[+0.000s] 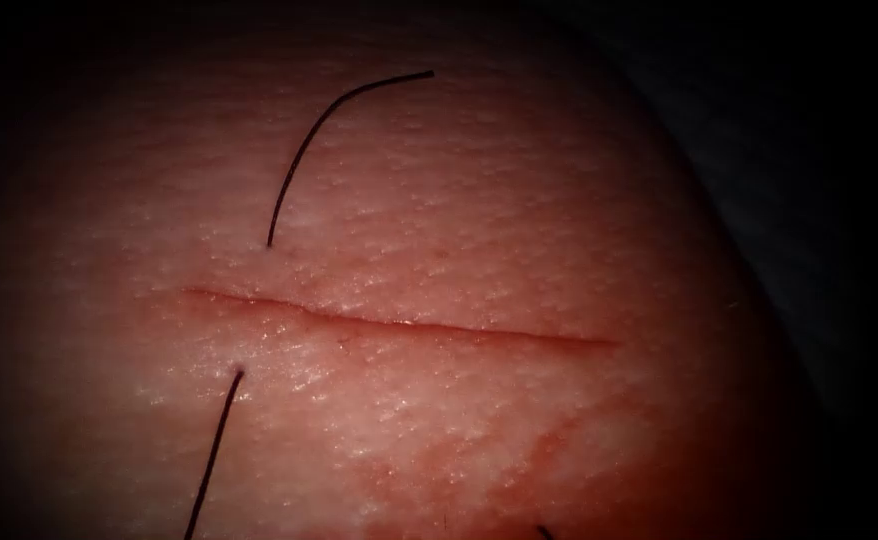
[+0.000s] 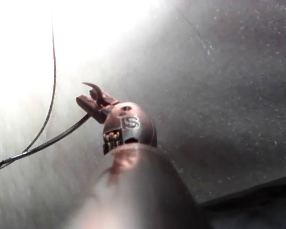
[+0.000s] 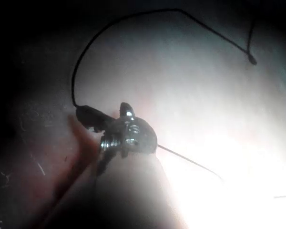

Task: Wound Closure
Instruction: Grasp the suture and pull it down with the right hand until the only a short end it left, then adjust the short end with the right

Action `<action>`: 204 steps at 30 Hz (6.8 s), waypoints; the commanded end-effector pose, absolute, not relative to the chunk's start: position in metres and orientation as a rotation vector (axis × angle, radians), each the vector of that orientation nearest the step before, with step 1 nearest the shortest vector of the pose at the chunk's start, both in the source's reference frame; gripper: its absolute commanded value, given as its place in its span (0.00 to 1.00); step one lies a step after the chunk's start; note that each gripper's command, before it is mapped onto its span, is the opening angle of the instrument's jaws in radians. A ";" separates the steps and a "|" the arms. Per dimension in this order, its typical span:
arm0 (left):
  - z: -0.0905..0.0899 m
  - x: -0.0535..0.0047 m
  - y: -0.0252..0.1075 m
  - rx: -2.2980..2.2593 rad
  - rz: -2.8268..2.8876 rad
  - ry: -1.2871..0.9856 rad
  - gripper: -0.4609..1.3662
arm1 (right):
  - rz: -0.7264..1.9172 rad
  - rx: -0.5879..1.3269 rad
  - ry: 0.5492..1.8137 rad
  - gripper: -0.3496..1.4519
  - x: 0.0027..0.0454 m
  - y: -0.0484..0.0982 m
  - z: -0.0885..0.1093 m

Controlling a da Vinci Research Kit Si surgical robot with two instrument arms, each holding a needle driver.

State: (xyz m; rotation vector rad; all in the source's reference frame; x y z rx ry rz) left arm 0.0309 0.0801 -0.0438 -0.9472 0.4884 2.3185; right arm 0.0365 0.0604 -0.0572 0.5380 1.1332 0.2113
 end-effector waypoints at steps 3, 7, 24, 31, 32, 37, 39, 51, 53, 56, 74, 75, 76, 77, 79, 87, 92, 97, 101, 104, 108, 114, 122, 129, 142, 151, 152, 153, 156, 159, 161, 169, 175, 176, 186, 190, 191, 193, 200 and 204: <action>-0.043 0.0305 0.080 -0.939 2.338 0.488 0.06 | 0.228 0.498 1.169 0.96 0.0341 0.064 -0.057; -0.042 0.0300 0.080 -0.931 2.344 0.488 0.06 | 0.225 0.416 1.202 0.95 0.0324 0.067 -0.056; -0.042 0.0270 0.080 -0.956 2.366 0.472 0.06 | 0.118 0.318 1.180 0.96 0.0341 0.069 -0.040; -0.042 0.0267 0.080 -0.957 2.371 0.474 0.06 | 0.093 0.304 1.176 0.96 0.0354 0.069 -0.037; -0.042 0.0267 0.080 -0.959 2.371 0.472 0.06 | 0.088 0.298 1.176 0.96 0.0357 0.069 -0.037; -0.042 0.0263 0.080 -0.961 2.370 0.469 0.06 | 0.084 0.288 1.173 0.95 0.0370 0.069 -0.036; -0.042 0.0260 0.080 -0.965 2.370 0.465 0.06 | 0.070 0.293 1.179 0.91 0.0376 0.069 -0.036; -0.042 0.0246 0.080 -0.981 2.380 0.456 0.06 | 0.031 0.314 1.186 0.25 0.0378 0.068 -0.034; -0.042 0.0246 0.080 -0.984 2.380 0.454 0.06 | 0.036 0.346 1.188 0.00 0.0374 0.068 -0.034; -0.042 0.0246 0.079 -0.984 2.380 0.455 0.06 | 0.028 0.372 1.183 0.00 0.0370 0.067 -0.034; -0.041 0.0245 0.079 -0.986 2.387 0.449 0.06 | -0.046 0.439 1.128 0.00 0.0367 0.062 -0.039; -0.041 0.0245 0.079 -0.986 2.387 0.449 0.06 | -0.047 0.441 1.129 0.00 0.0368 0.062 -0.039; -0.041 0.0245 0.079 -0.986 2.387 0.449 0.06 | -0.048 0.443 1.130 0.00 0.0368 0.062 -0.039; -0.041 0.0245 0.079 -0.986 2.387 0.449 0.06 | -0.048 0.444 1.131 0.00 0.0369 0.062 -0.040; -0.041 0.0245 0.079 -0.986 2.387 0.449 0.06 | -0.049 0.447 1.133 0.00 0.0370 0.062 -0.040; -0.041 0.0245 0.079 -0.985 2.387 0.449 0.06 | -0.054 0.473 1.105 0.00 0.0369 0.060 -0.041; -0.041 0.0245 0.079 -0.985 2.387 0.449 0.06 | -0.053 0.496 1.100 0.00 0.0368 0.060 -0.042; -0.041 0.0245 0.079 -0.985 2.386 0.450 0.06 | -0.036 0.530 1.087 0.00 0.0369 0.059 -0.042; -0.042 0.0245 0.079 -0.984 2.386 0.450 0.06 | -0.026 0.549 1.077 0.00 0.0369 0.059 -0.042; -0.042 0.0246 0.079 -0.985 2.386 0.450 0.06 | -0.027 0.562 1.068 0.00 0.0369 0.059 -0.043; -0.042 0.0246 0.079 -0.984 2.386 0.450 0.06 | -0.030 0.570 1.065 0.00 0.0367 0.058 -0.042; -0.042 0.0245 0.079 -0.985 2.386 0.450 0.06 | -0.053 0.617 1.072 0.00 0.0364 0.058 -0.043; -0.041 0.0246 0.079 -0.985 2.386 0.450 0.06 | -0.056 0.678 1.067 0.00 0.0362 0.058 -0.043; -0.041 0.0246 0.079 -0.986 2.387 0.449 0.06 | -0.032 0.699 1.071 0.12 0.0360 0.058 -0.043; -0.041 0.0247 0.079 -0.986 2.387 0.449 0.06 | 0.041 0.565 1.097 0.96 0.0311 0.063 -0.045; -0.041 0.0246 0.079 -0.986 2.387 0.449 0.06 | 0.101 0.548 1.098 0.90 0.0284 0.065 -0.045; -0.041 0.0246 0.079 -0.986 2.387 0.450 0.06 | 0.165 0.540 1.118 0.88 0.0281 0.066 -0.045; -0.041 0.0246 0.079 -0.986 2.387 0.450 0.06 | 0.213 0.533 1.127 0.88 0.0280 0.067 -0.045; -0.041 0.0246 0.079 -0.986 2.387 0.450 0.06 | 0.329 0.521 1.144 0.87 0.0275 0.068 -0.045; -0.041 0.0246 0.079 -0.986 2.387 0.450 0.06 | 0.485 0.507 1.151 0.84 0.0269 0.070 -0.044; -0.041 0.0245 0.079 -0.986 2.386 0.450 0.06 | 0.562 0.495 1.142 0.84 0.0268 0.071 -0.043; -0.041 0.0243 0.079 -0.984 2.391 0.454 0.06 | 0.861 0.448 1.078 0.84 0.0264 0.076 -0.039; -0.041 0.0241 0.080 -0.982 2.395 0.458 0.06 | 1.007 0.413 1.069 0.82 0.0267 0.078 -0.036; -0.041 0.0239 0.080 -0.981 2.400 0.462 0.06 | 1.020 0.417 1.067 0.82 0.0271 0.078 -0.036; -0.041 0.0213 0.080 -0.994 2.419 0.489 0.06 | 1.126 0.421 1.053 0.81 0.0306 0.079 -0.031; -0.041 0.0208 0.080 -0.997 2.418 0.488 0.06 | 1.160 0.415 1.038 0.81 0.0318 0.080 -0.029; -0.041 0.0208 0.080 -0.997 2.418 0.488 0.06 | 1.161 0.413 1.038 0.81 0.0319 0.080 -0.029; -0.041 0.0206 0.080 -1.001 2.415 0.490 0.06 | 1.186 0.414 1.034 0.81 0.0327 0.080 -0.029; -0.040 0.0198 0.079 -1.019 2.420 0.480 0.06 | 1.235 0.417 1.011 0.81 0.0346 0.080 -0.027; -0.040 0.0192 0.079 -1.027 2.424 0.470 0.06 | 1.273 0.395 0.976 0.80 0.0352 0.080 -0.026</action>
